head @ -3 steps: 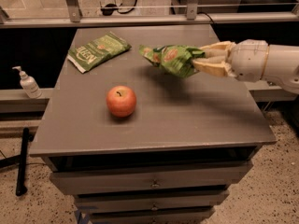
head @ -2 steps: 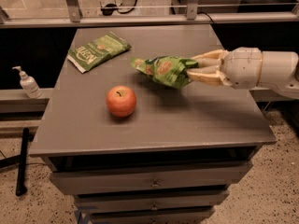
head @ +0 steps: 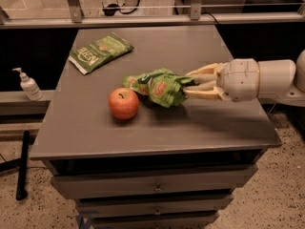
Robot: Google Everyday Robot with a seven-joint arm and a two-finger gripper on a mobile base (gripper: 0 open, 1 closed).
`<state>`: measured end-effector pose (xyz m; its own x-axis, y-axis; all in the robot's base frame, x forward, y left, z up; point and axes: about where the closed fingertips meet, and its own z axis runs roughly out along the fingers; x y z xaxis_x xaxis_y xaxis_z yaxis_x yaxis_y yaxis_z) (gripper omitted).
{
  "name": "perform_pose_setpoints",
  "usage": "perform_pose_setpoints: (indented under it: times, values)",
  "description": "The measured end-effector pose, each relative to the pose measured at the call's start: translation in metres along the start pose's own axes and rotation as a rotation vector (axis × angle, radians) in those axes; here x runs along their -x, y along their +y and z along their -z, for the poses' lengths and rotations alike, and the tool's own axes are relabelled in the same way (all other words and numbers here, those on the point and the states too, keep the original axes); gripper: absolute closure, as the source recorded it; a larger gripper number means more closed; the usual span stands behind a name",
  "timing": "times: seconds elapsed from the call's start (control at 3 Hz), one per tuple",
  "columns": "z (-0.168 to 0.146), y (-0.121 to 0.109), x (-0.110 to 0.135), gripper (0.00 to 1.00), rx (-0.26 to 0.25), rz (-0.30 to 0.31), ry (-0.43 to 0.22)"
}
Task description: Move green rice chip bag near apple
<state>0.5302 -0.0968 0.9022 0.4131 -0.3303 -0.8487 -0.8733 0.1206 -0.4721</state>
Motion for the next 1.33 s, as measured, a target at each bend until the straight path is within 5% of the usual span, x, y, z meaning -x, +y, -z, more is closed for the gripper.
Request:
perform_pose_setpoints:
  times: [0.33, 1.33]
  values:
    - [-0.007, 0.016, 0.006, 1.0, 0.055, 0.042, -0.011]
    - [-0.014, 0.042, 0.017, 0.36, 0.163, 0.126, -0.036]
